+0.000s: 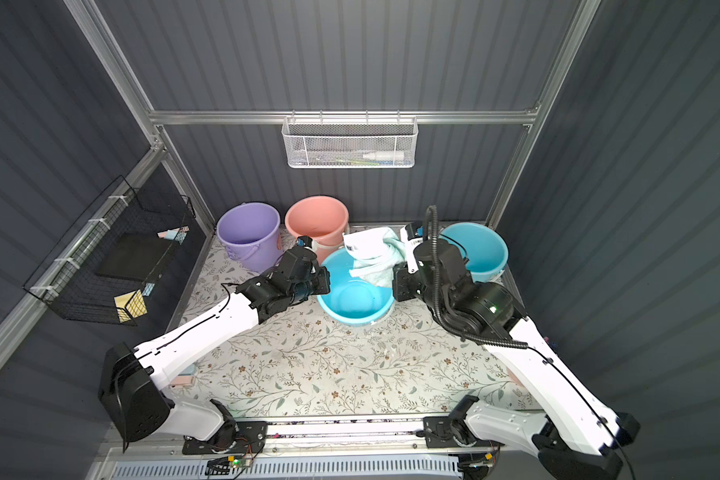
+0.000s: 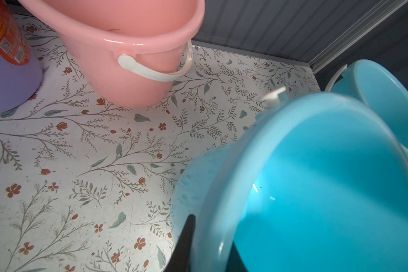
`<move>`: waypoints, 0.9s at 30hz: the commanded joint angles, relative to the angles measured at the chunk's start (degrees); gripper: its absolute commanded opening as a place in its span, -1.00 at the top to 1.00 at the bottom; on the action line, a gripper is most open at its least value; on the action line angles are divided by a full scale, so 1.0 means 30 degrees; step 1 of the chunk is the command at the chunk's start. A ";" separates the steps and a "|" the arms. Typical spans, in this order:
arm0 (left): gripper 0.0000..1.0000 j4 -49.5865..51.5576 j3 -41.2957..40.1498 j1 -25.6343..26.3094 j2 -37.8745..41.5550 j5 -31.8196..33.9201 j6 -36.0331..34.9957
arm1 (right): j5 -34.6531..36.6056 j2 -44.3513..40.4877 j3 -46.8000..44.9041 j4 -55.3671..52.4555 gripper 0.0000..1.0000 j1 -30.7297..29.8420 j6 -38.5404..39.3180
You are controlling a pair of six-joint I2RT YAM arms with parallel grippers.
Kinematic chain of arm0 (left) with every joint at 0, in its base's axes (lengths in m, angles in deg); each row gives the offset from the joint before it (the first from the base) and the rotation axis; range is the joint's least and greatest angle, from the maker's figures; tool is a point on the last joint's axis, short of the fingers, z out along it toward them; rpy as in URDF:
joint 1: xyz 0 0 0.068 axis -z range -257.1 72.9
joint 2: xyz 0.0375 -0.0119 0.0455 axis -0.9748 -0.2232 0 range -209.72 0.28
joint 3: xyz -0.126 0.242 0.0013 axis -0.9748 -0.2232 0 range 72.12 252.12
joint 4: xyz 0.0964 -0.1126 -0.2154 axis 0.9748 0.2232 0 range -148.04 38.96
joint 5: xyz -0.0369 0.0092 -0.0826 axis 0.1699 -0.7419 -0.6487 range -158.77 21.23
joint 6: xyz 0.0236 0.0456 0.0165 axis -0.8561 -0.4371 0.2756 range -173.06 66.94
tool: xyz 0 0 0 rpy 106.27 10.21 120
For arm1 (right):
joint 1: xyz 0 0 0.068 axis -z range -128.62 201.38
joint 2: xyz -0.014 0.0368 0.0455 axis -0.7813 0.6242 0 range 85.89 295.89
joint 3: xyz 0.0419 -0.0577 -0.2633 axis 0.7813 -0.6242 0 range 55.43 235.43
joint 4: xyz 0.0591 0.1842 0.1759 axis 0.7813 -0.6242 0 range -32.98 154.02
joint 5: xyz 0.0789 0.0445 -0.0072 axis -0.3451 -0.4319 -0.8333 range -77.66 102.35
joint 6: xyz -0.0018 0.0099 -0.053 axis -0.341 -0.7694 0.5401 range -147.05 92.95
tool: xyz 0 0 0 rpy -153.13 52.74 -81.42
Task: Wipe the inside of the bucket with a cloth
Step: Pick up the bucket from the center of the board, then wipe the dirt from the inside of the bucket.
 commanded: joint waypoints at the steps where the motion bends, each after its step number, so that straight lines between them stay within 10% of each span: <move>1: 1.00 -0.1362 -0.1001 0.0058 0.1184 -0.1088 0.0015 | -0.0721 0.0592 0.0386 -0.2135 1.00 -0.0507 -0.1227; 27: 1.00 -0.1623 -0.3694 0.0467 0.2770 -0.1931 0.0399 | -0.6978 0.9922 -0.1865 0.0691 1.00 -0.1438 -0.1196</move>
